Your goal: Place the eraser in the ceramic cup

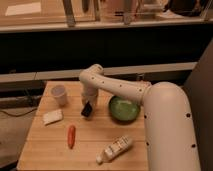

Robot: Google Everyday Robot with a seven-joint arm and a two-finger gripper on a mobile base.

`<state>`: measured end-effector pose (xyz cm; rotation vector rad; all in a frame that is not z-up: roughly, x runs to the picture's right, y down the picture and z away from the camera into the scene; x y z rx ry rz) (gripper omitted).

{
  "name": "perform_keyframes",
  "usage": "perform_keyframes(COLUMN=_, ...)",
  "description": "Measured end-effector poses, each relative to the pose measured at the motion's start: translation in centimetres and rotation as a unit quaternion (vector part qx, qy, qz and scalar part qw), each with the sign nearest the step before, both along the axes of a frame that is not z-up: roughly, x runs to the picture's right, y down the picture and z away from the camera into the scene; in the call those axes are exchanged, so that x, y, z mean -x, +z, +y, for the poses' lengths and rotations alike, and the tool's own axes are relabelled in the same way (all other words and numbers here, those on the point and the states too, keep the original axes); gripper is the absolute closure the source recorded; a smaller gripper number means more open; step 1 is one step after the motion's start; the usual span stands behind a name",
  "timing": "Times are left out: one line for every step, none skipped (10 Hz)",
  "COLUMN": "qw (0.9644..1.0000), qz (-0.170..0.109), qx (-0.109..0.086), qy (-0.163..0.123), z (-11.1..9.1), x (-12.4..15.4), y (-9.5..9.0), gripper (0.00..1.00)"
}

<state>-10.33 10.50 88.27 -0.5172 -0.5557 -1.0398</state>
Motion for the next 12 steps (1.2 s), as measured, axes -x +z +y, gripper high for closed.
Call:
perform_keyframes(qw=1.0000, qz=-0.001, qx=0.001, qy=0.002, z=0.0, x=0.0, y=0.0, gripper=1.00)
perform_keyframes(qw=1.0000, qz=0.000, qx=0.002, qy=0.003, z=-0.1, x=-0.1, y=0.0, gripper=1.00)
perform_keyframes(qw=1.0000, qz=0.001, qx=0.001, qy=0.002, z=-0.8, x=0.4, y=-0.1, gripper=1.00)
perform_keyframes(qw=1.0000, qz=0.001, qx=-0.001, qy=0.001, z=-1.7, x=1.0, y=-0.3, gripper=1.00)
perform_keyframes(qw=1.0000, qz=0.000, qx=-0.003, qy=-0.001, z=-3.0, x=1.8, y=-0.7, gripper=1.00)
perform_keyframes(qw=1.0000, qz=0.002, qx=-0.003, qy=-0.004, z=-4.0, x=2.2, y=-1.0, gripper=1.00)
perform_keyframes(qw=1.0000, qz=0.001, qx=-0.004, qy=-0.003, z=-4.7, x=2.6, y=-1.0, gripper=1.00)
perform_keyframes(qw=1.0000, qz=0.004, qx=-0.003, qy=-0.005, z=-4.7, x=2.4, y=-1.0, gripper=1.00)
perform_keyframes(qw=1.0000, qz=0.005, qx=-0.005, qy=-0.006, z=-5.0, x=2.6, y=-0.9, gripper=1.00)
perform_keyframes(qw=0.9999, qz=0.004, qx=-0.007, qy=-0.008, z=-5.8, x=3.7, y=-1.3, gripper=1.00)
perform_keyframes(qw=0.9999, qz=0.002, qx=-0.009, qy=-0.009, z=-6.3, x=4.6, y=-1.6, gripper=1.00)
perform_keyframes(qw=0.9999, qz=0.007, qx=-0.010, qy=-0.010, z=-6.5, x=4.5, y=-1.6, gripper=1.00)
